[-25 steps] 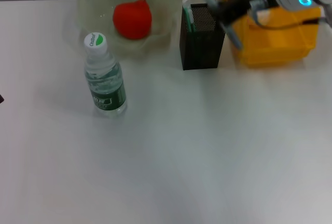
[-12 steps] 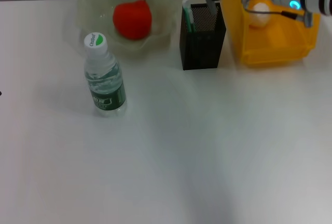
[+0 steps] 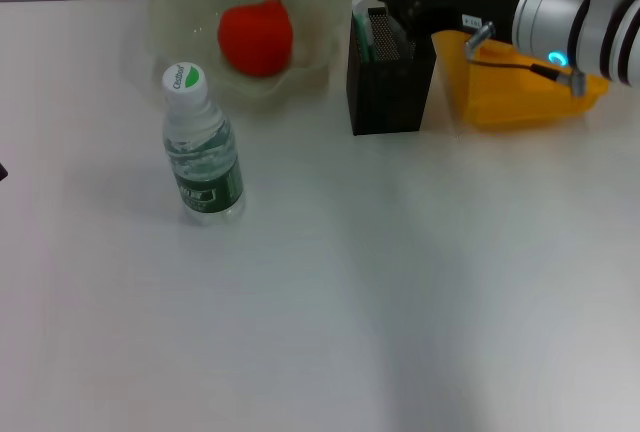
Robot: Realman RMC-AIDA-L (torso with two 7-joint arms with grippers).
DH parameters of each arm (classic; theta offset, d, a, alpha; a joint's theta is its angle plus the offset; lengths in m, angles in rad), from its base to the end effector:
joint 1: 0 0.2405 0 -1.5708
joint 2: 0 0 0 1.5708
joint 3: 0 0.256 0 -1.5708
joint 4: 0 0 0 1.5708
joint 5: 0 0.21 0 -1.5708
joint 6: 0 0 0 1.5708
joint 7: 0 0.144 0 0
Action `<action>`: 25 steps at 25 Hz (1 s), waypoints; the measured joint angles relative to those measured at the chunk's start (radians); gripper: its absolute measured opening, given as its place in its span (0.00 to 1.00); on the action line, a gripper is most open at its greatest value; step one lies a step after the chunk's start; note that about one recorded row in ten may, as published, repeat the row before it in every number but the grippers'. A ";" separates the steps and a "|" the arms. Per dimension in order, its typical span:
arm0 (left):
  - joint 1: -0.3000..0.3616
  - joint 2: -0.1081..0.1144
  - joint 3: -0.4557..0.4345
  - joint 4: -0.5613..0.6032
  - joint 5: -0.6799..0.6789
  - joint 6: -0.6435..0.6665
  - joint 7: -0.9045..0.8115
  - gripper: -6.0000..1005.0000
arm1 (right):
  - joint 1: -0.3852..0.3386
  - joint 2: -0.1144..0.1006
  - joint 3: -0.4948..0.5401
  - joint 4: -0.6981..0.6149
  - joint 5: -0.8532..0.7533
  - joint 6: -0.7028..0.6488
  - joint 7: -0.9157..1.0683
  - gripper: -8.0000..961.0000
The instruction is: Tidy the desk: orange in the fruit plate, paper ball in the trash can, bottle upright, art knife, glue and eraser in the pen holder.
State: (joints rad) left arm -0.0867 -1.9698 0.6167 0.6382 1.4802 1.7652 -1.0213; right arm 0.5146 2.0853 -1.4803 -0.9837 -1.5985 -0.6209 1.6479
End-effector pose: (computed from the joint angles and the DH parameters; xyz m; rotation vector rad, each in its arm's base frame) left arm -0.3525 0.2148 0.1015 -2.1673 -0.4165 -0.9286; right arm 0.1710 0.4155 -0.0269 -2.3288 0.4620 0.5026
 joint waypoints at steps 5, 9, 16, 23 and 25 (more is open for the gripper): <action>-0.004 0.000 0.000 0.000 0.000 0.000 -0.001 0.81 | -0.002 -0.001 0.000 0.042 0.112 -0.005 -0.117 0.18; -0.007 0.007 0.003 0.000 0.000 0.002 -0.029 0.81 | -0.006 -0.003 0.019 0.039 0.122 -0.049 -0.122 0.24; -0.011 0.033 0.005 0.010 0.033 0.034 -0.122 0.81 | -0.027 -0.018 0.307 0.031 0.112 -0.540 -0.104 0.37; -0.043 0.052 0.010 0.014 0.170 0.132 -0.158 0.81 | -0.091 -0.060 0.398 -0.005 -0.002 -0.902 -0.110 0.66; -0.052 0.052 0.010 0.013 0.191 0.144 -0.163 0.81 | -0.101 -0.063 0.399 -0.013 -0.030 -0.944 -0.115 0.72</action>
State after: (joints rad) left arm -0.1390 -1.9173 0.6266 0.6512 1.6711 1.9093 -1.1844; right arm 0.4139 2.0221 -1.0816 -0.9971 -1.6288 -1.5653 1.5331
